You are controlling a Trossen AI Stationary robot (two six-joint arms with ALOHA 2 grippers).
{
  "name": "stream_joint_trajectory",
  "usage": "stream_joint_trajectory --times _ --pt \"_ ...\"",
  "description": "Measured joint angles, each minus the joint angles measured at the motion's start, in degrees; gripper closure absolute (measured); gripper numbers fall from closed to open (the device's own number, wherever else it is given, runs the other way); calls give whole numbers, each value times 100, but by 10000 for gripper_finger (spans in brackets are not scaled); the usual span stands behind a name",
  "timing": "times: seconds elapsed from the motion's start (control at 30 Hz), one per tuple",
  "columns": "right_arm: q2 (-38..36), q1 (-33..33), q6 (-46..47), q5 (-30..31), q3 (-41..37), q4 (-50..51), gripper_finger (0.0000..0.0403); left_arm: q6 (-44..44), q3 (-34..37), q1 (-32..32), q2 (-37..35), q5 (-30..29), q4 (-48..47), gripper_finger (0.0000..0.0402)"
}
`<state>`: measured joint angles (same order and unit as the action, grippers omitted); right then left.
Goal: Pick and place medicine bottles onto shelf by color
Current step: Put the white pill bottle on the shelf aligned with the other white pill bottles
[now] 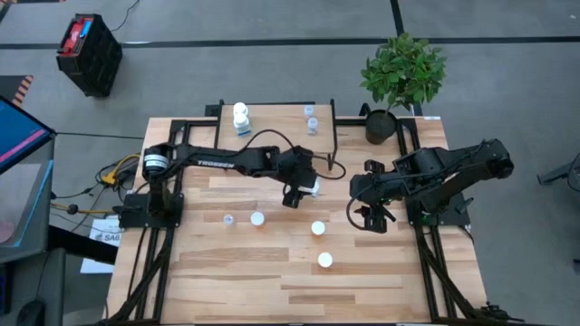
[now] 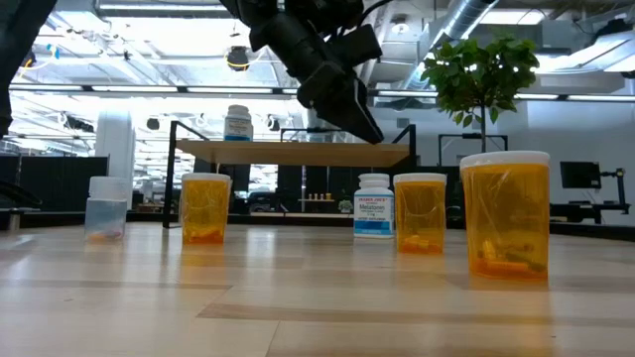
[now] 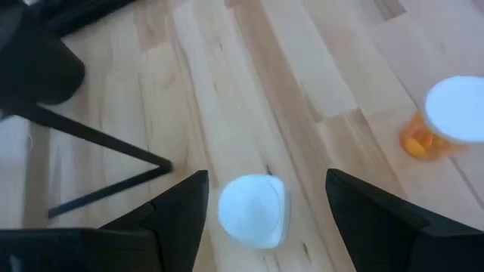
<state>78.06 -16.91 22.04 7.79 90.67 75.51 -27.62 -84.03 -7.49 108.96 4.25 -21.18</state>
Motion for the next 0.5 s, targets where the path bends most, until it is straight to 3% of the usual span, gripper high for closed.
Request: stream_joint_trajectory --times 0.13,0.37,0.5 --pt "0 0 0 -2 0 17 159 30 2 -67 -1 -41 24 146" --pt "0 0 0 0 0 36 159 -20 3 -54 -1 -1297 158 144" --pt "0 0 0 -2 0 38 159 92 3 -48 25 -1153 145 146"
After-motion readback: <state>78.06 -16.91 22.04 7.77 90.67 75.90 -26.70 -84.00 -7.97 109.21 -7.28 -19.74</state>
